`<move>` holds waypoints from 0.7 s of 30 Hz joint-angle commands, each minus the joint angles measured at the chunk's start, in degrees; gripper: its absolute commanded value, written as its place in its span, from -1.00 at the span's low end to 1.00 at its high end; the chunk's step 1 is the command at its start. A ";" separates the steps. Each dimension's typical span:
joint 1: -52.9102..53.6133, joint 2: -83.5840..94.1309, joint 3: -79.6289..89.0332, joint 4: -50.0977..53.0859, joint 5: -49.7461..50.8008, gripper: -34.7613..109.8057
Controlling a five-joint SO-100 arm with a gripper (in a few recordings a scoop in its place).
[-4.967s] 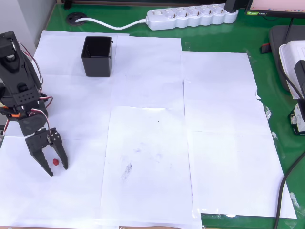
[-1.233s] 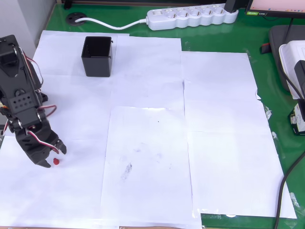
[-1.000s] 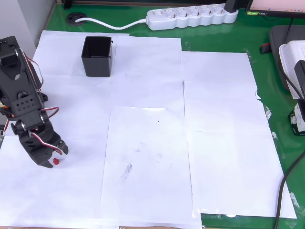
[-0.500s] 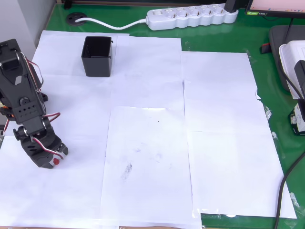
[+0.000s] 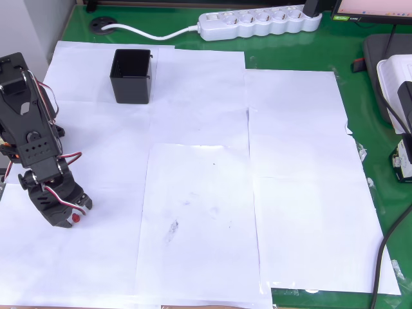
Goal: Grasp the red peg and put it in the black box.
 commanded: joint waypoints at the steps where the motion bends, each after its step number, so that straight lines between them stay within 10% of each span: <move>1: 0.88 0.79 2.55 -0.35 -8.53 -0.24; 21: 1.14 0.70 2.64 -0.35 -8.09 -0.25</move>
